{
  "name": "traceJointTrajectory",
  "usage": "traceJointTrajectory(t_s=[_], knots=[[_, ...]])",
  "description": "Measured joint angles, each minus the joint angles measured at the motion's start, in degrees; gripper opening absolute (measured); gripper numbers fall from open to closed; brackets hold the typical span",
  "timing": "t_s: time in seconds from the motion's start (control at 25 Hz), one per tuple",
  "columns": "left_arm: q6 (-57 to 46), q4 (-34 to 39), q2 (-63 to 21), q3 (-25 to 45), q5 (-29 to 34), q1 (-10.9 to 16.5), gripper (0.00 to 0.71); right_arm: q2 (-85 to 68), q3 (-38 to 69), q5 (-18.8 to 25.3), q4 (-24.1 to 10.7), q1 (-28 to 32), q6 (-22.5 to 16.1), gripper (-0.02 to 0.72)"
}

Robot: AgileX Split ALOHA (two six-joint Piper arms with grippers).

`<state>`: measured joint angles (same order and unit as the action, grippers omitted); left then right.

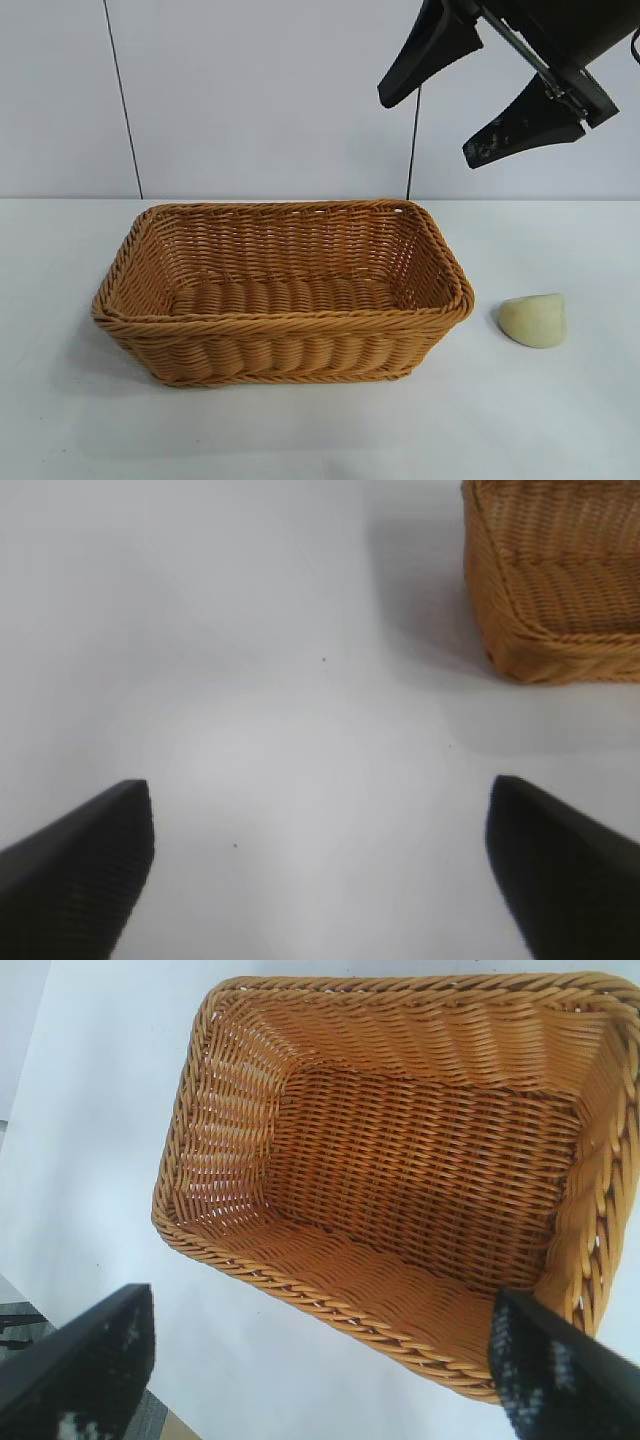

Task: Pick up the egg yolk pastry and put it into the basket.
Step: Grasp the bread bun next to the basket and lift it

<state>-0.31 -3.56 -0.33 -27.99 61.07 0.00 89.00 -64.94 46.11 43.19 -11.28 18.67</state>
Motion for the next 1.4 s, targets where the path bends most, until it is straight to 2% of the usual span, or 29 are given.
traceJointTrajectory(t_s=[0.16,0.24,0.32,0.52,0.6,0.64,0.72,0.88,1.0,1.16,1.4], knots=[[0.3,0.0,0.0,0.0,0.0,0.0,0.695,0.0,0.0,-0.1,-1.5,0.0,-0.1,0.624],[0.3,0.0,0.0,0.0,0.0,0.0,0.695,0.0,0.0,-0.1,-4.3,0.0,-1.8,0.624],[0.3,0.0,0.0,0.0,0.0,0.0,0.695,0.0,0.0,-0.1,-9.8,0.0,-4.6,0.624],[0.3,0.0,0.0,0.0,0.0,0.0,0.695,0.0,0.0,0.4,-30.2,0.0,-18.0,0.624],[0.3,-0.1,0.0,0.0,0.0,0.0,0.695,0.2,0.0,0.4,-36.2,0.0,-21.2,0.624],[0.3,-0.1,0.0,0.0,0.0,0.0,0.695,0.4,0.0,0.4,-37.6,0.1,-22.2,0.624],[0.3,-0.2,0.0,0.0,0.0,0.0,0.695,1.6,0.0,0.4,-38.8,1.1,-23.0,0.624],[0.3,-0.2,0.0,0.0,0.0,0.0,0.695,4.3,0.0,-0.1,-38.7,4.8,-23.4,0.624],[0.3,-0.2,0.0,0.0,0.0,0.0,0.695,6.2,-0.1,-1.0,-37.7,7.8,-22.8,0.624],[0.3,-0.2,0.0,0.0,0.0,0.0,0.695,10.0,0.0,-1.8,-36.7,8.5,-21.5,0.624],[0.3,-0.2,0.0,0.0,0.0,0.0,0.695,18.3,-0.1,-7.8,-34.8,8.5,-21.0,0.624]])
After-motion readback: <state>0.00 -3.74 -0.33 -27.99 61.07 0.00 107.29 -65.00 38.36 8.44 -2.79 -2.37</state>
